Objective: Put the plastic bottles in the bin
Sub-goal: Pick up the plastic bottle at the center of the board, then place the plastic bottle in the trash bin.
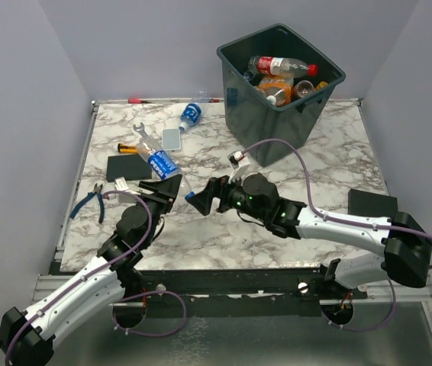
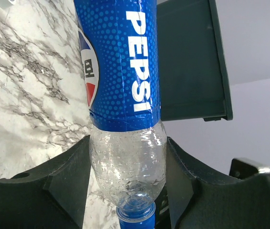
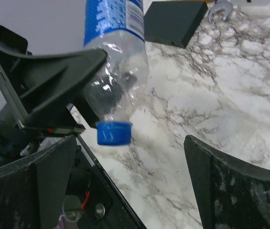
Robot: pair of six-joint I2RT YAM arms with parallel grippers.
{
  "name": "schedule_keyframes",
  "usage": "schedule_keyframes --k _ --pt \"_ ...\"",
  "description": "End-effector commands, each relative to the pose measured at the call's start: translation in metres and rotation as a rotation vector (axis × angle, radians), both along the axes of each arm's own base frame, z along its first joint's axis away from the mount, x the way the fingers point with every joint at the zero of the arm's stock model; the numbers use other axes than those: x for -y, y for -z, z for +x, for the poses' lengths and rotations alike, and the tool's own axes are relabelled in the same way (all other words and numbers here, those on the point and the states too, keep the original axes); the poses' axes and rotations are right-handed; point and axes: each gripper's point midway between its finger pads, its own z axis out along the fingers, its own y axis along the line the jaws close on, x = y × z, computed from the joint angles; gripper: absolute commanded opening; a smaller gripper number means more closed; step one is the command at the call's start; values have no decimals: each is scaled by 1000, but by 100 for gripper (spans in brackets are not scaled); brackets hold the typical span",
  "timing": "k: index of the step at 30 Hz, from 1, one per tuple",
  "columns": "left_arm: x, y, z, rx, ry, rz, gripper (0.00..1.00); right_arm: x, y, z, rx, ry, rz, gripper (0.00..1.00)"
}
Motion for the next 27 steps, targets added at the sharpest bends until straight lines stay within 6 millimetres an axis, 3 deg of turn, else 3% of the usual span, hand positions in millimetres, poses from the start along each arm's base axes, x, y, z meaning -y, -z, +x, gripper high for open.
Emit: schedule_keyframes --k 1,6,11,14,18,22,24,27 --pt "-5 2 -2 -17 -15 24 31 -26 -15 -1 28 -68 -8 97" --pt "-6 -2 -4 -5 -12 17 31 -41 -2 -3 -18 -118 -49 88" --pt "-7 -4 -7 1 -7 11 31 -50 5 -10 -49 -167 -48 68" --pt "-7 -3 -8 0 -7 14 31 -53 7 -11 -60 -178 -52 62" --pt "-5 -3 -9 2 9 15 31 -56 6 -11 -59 -186 -40 58" --pt "-1 0 -11 -4 33 20 31 -58 2 -9 -48 -182 -31 65" --pt "0 0 -11 -5 40 18 31 -60 2 -8 -46 -184 -35 64" --pt "1 -1 -12 -4 48 17 31 -65 1 -9 -46 -203 -37 47"
